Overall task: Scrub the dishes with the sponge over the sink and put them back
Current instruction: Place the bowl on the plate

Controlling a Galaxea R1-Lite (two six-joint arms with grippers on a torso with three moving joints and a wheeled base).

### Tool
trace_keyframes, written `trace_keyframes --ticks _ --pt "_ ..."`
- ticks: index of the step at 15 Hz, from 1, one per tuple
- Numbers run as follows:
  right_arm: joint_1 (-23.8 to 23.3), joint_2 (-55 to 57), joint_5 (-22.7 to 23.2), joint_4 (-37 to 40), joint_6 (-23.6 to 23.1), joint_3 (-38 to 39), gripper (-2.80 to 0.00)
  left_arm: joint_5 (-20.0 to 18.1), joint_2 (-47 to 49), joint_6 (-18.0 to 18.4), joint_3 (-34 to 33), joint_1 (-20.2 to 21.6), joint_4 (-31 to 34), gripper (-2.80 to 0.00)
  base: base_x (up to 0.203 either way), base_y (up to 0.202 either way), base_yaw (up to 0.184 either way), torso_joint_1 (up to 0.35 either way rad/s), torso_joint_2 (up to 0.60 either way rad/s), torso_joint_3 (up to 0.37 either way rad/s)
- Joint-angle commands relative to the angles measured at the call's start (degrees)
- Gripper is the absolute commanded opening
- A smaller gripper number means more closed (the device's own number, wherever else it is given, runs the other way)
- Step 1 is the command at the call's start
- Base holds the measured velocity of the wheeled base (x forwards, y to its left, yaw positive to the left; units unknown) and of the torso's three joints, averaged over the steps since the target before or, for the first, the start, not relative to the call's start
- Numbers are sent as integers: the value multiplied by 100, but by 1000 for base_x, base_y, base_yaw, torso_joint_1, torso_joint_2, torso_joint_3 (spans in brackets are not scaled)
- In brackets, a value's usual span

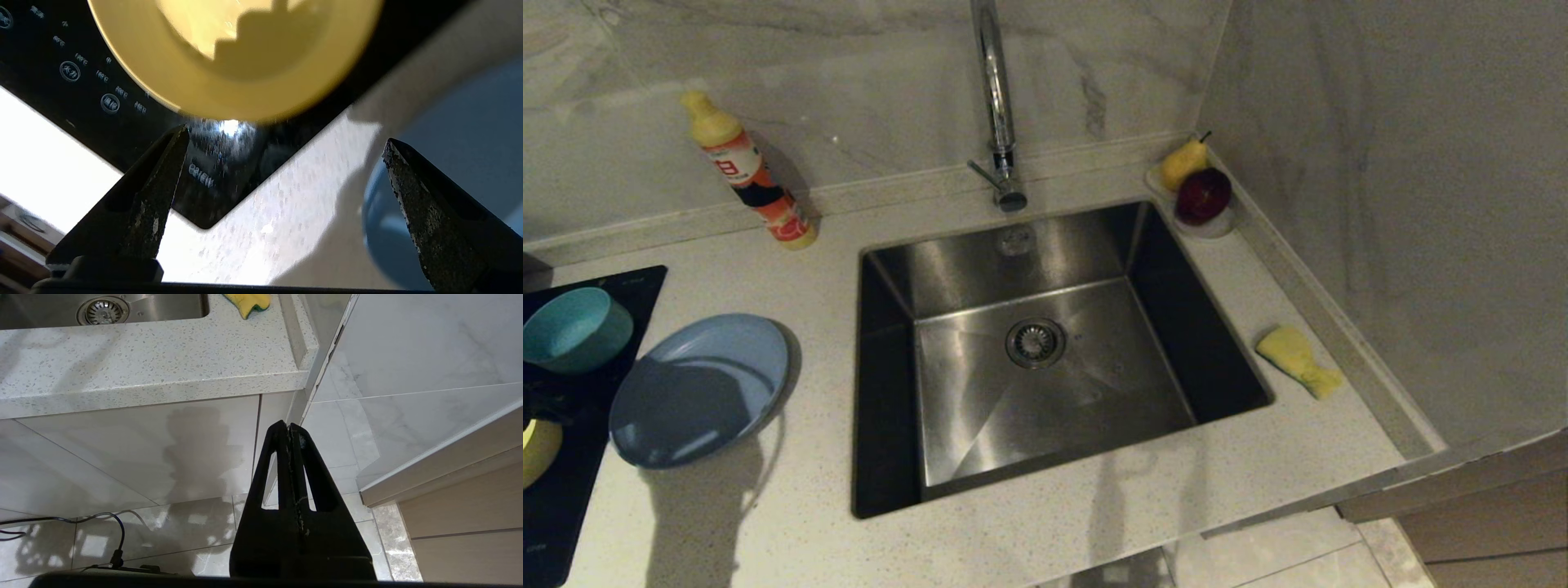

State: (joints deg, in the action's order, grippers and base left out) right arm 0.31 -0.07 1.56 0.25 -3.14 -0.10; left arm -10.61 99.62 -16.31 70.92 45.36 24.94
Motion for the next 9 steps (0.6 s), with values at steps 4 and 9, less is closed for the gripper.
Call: trace_keyframes --ticks 4,9 --pt "4 -9 2 2 -6 1 -280 -4 23 748 232 -1 -24 0 0 0 0 0 0 0" --pt "4 -1 2 2 -3 1 -280 -34 512 1086 299 -1 -440 0 0 0 0 0 0 0"
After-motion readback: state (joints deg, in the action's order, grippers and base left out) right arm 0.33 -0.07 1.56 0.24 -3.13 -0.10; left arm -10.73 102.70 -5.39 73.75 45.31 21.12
